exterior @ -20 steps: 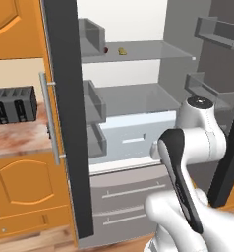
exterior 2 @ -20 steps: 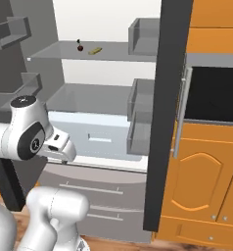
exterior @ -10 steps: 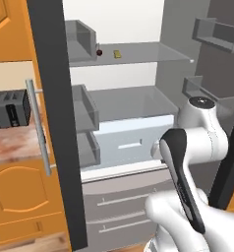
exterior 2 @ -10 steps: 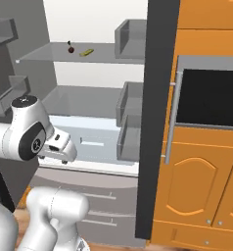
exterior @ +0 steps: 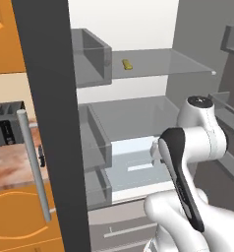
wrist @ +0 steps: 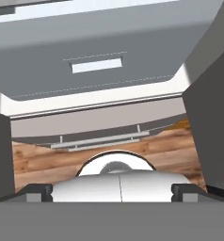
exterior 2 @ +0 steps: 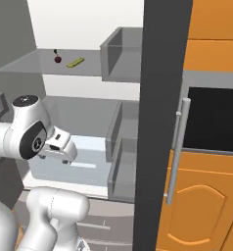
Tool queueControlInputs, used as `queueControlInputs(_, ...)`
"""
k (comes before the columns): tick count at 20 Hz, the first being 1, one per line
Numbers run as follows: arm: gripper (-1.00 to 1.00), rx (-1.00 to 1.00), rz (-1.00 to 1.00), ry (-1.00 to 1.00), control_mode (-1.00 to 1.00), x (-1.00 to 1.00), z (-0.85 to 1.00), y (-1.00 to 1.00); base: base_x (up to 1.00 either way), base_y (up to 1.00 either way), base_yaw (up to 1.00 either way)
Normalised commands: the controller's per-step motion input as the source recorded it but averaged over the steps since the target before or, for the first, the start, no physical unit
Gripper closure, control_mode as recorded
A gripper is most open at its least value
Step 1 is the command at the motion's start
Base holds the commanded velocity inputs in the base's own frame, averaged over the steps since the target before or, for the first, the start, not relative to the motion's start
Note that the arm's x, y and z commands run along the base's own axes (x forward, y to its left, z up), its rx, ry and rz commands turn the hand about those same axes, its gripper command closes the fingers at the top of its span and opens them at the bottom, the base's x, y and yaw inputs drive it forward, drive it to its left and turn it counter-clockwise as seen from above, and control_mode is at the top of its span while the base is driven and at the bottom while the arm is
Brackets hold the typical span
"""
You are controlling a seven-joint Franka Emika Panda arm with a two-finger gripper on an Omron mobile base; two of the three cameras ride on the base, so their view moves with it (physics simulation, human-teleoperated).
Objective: Retrieve the butter from the fridge and place it on a plate on the dining table. Then retrieve the butter knife by the fridge and place it near the plate.
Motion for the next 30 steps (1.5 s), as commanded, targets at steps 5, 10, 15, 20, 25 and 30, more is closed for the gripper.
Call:
queueControlInputs(5, -1.0, 0.0, 0.0, 0.0, 1.0, 0.0, 0.0, 0.0, 0.79, 0.09, 0.06)
queueControlInputs(10, -1.0, 0.0, 0.0, 0.0, 1.0, 0.0, 0.0, 0.0, 0.65, 0.25, 0.11)
queueControlInputs(15, -1.0, 0.0, 0.0, 0.0, 1.0, 0.0, 0.0, 0.0, 0.2, 0.02, 0.11)
queueControlInputs(20, -1.0, 0.0, 0.01, 0.0, -1.0, 0.0, 0.0, 0.0, 0.0, 0.03, 0.0)
queueControlInputs(25, -1.0, 0.0, 0.06, -0.23, -1.0, -0.05, 0.38, 0.0, 0.0, 0.0, 0.0)
queueControlInputs(30, -1.0, -0.01, -0.06, -0.24, -1.0, 0.04, 0.59, 0.17, 0.0, 0.0, 0.0)
